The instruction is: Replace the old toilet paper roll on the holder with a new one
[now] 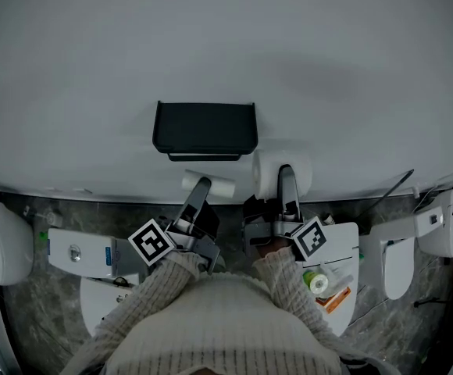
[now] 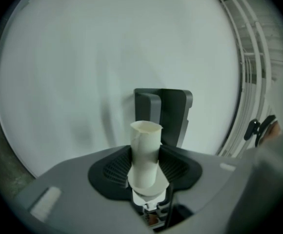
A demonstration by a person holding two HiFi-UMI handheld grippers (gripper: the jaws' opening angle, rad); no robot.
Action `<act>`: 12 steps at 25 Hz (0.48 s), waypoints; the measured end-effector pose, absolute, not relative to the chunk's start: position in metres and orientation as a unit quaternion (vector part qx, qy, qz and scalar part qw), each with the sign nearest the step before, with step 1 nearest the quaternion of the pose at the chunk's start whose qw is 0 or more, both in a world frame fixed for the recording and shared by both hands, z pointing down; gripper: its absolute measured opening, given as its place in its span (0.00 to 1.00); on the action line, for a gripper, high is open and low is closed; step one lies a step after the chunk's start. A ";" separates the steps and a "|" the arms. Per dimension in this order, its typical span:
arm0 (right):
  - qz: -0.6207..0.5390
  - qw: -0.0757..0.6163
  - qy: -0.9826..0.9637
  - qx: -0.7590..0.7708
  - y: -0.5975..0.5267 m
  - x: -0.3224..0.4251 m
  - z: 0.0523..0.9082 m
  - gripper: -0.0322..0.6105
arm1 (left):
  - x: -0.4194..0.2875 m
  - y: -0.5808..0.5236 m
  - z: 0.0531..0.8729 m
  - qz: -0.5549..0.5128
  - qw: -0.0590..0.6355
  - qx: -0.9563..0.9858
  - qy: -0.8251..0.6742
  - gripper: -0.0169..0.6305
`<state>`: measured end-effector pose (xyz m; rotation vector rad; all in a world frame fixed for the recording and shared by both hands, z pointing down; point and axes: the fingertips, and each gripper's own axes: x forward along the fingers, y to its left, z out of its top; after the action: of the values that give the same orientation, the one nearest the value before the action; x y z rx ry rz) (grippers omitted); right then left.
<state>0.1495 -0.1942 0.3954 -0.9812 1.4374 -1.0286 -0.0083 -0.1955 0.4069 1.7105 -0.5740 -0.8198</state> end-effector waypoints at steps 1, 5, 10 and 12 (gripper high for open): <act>-0.431 0.532 0.603 -0.409 -0.196 0.149 0.394 0.82 | -0.009 -0.195 0.406 -0.347 0.546 0.723 -0.244 0.29; -0.434 0.532 0.608 -0.398 -0.199 0.144 0.388 0.82 | -0.013 -0.191 0.406 -0.353 0.545 0.718 -0.250 0.29; -0.438 0.524 0.616 -0.392 -0.212 0.130 0.385 0.82 | -0.027 -0.195 0.407 -0.360 0.537 0.717 -0.261 0.29; -0.437 0.525 0.617 -0.390 -0.212 0.129 0.384 0.82 | -0.029 -0.192 0.406 -0.362 0.531 0.719 -0.263 0.29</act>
<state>0.1293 -0.2119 0.3840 -0.9331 1.4770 -1.0461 -0.0289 -0.1922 0.4057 1.7157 -0.6284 -0.8640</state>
